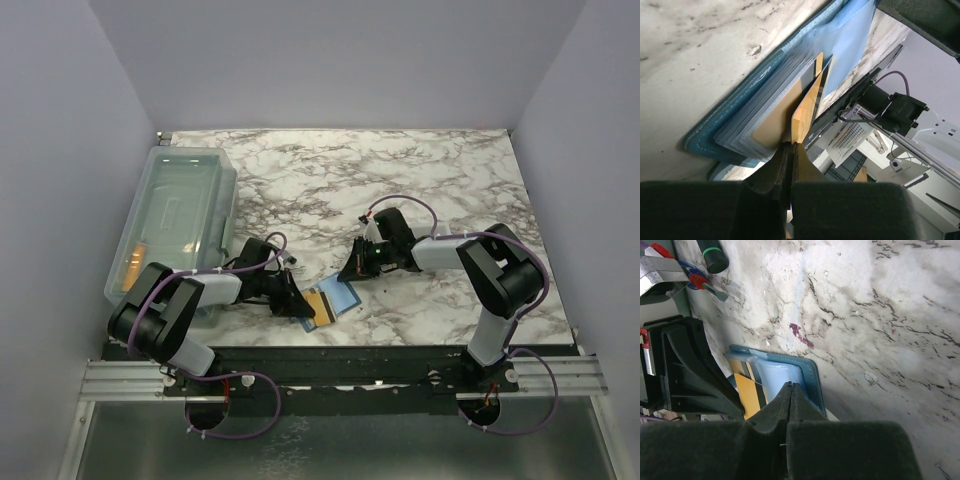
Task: Put the credit cards into the card holder
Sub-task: Insert the credit card into the card holder.
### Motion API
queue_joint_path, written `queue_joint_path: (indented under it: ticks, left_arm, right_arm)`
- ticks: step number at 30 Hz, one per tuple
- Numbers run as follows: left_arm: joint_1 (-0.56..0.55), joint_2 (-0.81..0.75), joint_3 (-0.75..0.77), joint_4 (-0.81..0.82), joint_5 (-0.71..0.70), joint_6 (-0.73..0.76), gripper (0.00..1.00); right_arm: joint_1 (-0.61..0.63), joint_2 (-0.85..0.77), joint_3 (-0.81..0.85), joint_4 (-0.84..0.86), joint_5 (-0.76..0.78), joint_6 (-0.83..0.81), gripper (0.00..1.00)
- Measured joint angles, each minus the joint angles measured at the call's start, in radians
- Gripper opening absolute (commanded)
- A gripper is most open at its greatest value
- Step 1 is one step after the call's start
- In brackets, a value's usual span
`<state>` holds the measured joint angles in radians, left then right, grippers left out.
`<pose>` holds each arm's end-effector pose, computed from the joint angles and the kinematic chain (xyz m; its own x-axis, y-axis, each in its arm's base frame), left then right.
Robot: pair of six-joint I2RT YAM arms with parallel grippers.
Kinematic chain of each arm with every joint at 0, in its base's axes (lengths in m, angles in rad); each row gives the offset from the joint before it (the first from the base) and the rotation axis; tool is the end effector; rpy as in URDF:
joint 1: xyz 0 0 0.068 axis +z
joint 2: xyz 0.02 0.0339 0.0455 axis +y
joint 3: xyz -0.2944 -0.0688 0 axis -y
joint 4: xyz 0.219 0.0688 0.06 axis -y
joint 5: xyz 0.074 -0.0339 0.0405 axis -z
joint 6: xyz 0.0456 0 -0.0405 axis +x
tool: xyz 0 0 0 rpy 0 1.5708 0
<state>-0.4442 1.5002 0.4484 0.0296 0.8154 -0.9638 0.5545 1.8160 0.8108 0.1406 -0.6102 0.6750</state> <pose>0.1797 -0.1223 0.1569 -0.9630 -0.1653 0.2128 -0.2692 0.5612 -0.7827 0.2683 0.1969 0.1616 -0.9722 0.0003 -0.2342 -0.1795 0.6414 0.7459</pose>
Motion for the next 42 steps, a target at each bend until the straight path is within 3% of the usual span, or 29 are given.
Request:
queue_joint_path:
  ticks: [14, 25, 42]
  left_arm:
    - [0.007, 0.001, 0.000, 0.051, -0.022, 0.014, 0.00]
    - [0.011, -0.001, -0.030, 0.164, -0.076, -0.082, 0.00]
    - [-0.010, -0.092, -0.086, 0.186, -0.198, -0.193, 0.00]
  right_arm:
    - [0.000, 0.002, 0.000, 0.001, -0.002, -0.003, 0.00]
    - [0.000, 0.002, 0.000, 0.002, -0.002, -0.003, 0.00]
    - [0.000, -0.018, -0.023, 0.016, 0.000, 0.017, 0.00]
